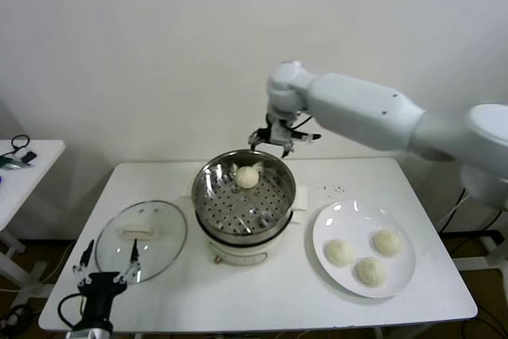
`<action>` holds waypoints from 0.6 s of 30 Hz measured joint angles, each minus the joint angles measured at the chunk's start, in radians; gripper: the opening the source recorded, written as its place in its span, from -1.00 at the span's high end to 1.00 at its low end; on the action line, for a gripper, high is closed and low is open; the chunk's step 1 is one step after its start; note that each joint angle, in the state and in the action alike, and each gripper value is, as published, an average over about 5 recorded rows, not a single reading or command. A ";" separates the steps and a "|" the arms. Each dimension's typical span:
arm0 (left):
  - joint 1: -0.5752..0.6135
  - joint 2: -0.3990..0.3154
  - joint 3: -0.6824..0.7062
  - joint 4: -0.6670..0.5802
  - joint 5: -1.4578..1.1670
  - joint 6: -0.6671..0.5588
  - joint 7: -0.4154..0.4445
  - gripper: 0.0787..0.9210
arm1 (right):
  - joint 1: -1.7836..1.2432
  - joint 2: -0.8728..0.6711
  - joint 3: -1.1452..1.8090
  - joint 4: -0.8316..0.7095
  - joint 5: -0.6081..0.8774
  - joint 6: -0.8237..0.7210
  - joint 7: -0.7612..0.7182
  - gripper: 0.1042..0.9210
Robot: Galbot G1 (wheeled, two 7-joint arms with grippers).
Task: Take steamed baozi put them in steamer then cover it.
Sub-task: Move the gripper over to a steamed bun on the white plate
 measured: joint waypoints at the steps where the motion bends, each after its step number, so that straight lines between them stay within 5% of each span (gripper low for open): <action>1: 0.002 0.000 0.001 0.000 0.000 0.000 0.000 -0.77 | 0.014 -0.029 -0.023 0.022 0.039 -0.039 0.019 -0.76; 18: 0.031 -0.001 0.006 -0.024 -0.023 -0.002 0.003 -0.77 | 0.004 -0.403 -0.160 0.283 0.459 -0.615 -0.006 -0.76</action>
